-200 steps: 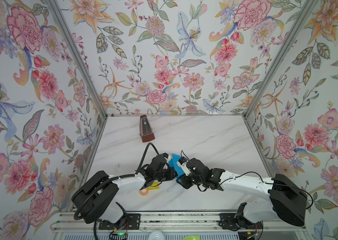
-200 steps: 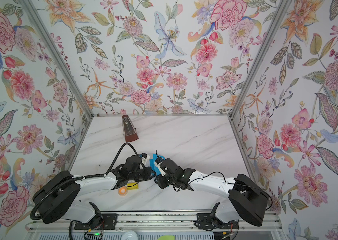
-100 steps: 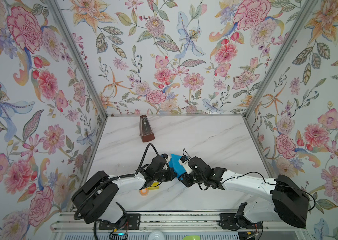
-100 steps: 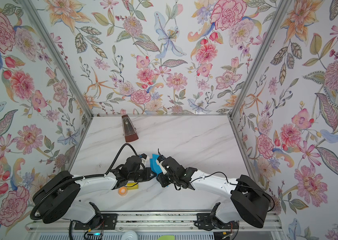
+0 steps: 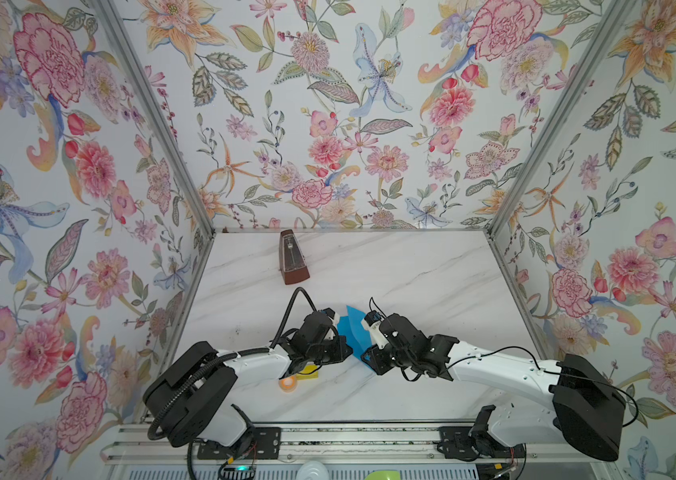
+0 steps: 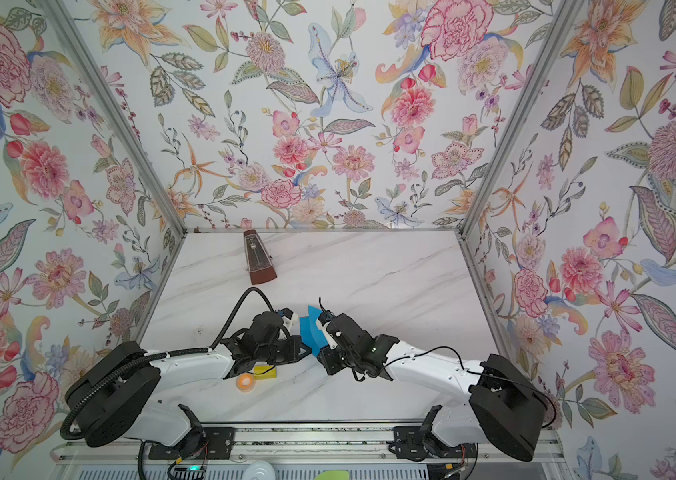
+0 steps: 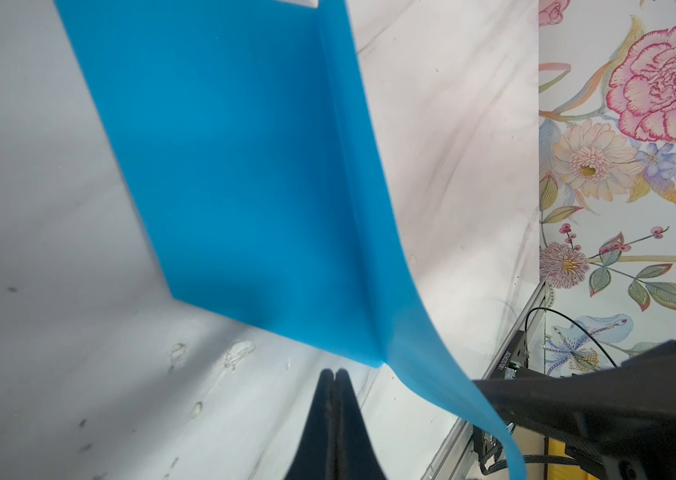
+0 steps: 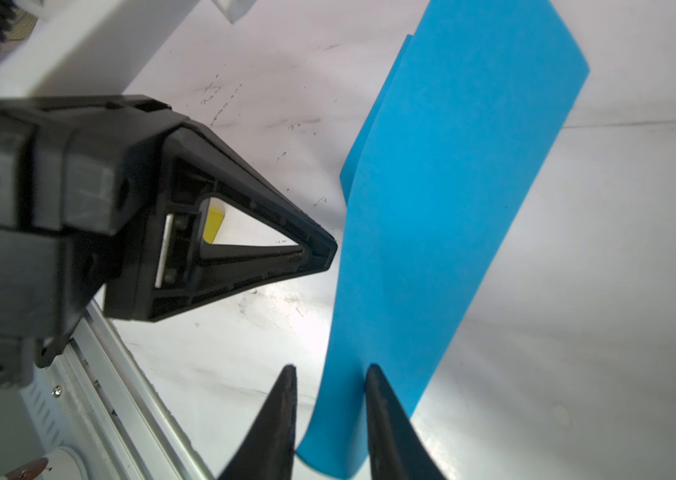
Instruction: Fold a paper plane with a square sheet of paper (fold left side to right side)
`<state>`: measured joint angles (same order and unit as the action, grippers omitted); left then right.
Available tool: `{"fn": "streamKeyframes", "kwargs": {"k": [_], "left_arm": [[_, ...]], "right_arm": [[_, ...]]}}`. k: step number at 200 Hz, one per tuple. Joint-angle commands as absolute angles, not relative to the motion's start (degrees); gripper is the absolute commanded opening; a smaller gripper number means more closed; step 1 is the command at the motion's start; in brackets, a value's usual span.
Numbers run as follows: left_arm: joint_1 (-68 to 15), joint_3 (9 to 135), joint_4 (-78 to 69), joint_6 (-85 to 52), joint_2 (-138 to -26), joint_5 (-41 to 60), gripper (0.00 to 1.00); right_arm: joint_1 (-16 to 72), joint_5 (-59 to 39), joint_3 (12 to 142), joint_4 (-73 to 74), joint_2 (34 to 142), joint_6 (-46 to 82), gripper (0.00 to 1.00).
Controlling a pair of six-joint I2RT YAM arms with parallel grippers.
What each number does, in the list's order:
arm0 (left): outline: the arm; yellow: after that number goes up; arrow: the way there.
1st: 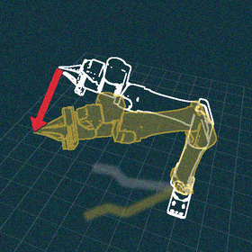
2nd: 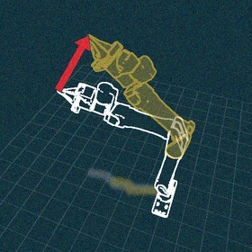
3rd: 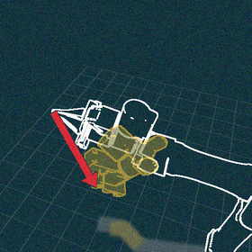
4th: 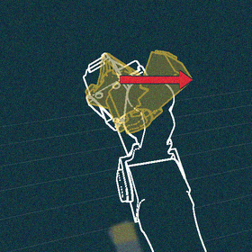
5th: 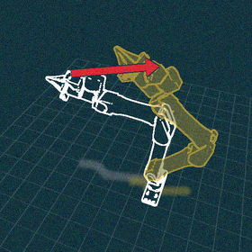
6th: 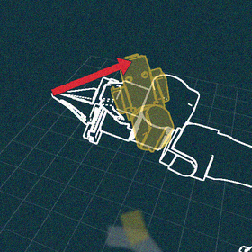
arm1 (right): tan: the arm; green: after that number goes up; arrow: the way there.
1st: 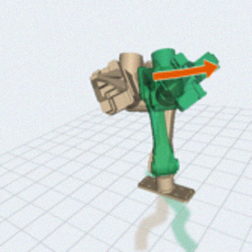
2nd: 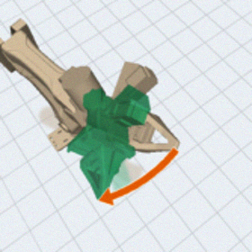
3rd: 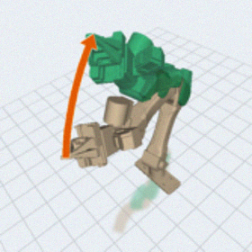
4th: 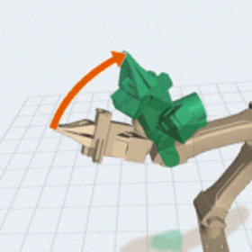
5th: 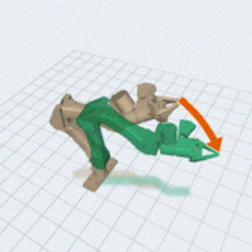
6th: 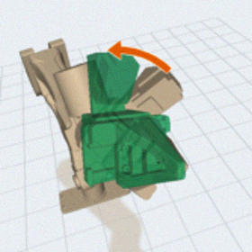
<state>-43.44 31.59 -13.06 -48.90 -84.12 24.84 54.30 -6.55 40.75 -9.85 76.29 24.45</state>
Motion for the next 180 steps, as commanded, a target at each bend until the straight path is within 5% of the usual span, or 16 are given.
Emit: {"fn": "streamKeyframes", "kwargs": {"k": [1,91,180], "left_arm": [[-42.8,31.5,-12.0,-47.5,-83.6,23.8,0.03],[-42.5,31.2,-11.7,-47.2,-83.0,23.8,0.03],[-42.3,30.9,-11.2,-47.0,-82.0,23.6,0.03]], "right_arm": [[53.9,-5.4,40.7,-11.8,74.9,24.7,0.30],[53.5,-3.2,41.7,-14.3,74.0,23.8,0.32],[53.2,-1.7,43.0,-15.2,74.2,22.1,0.16]]}}
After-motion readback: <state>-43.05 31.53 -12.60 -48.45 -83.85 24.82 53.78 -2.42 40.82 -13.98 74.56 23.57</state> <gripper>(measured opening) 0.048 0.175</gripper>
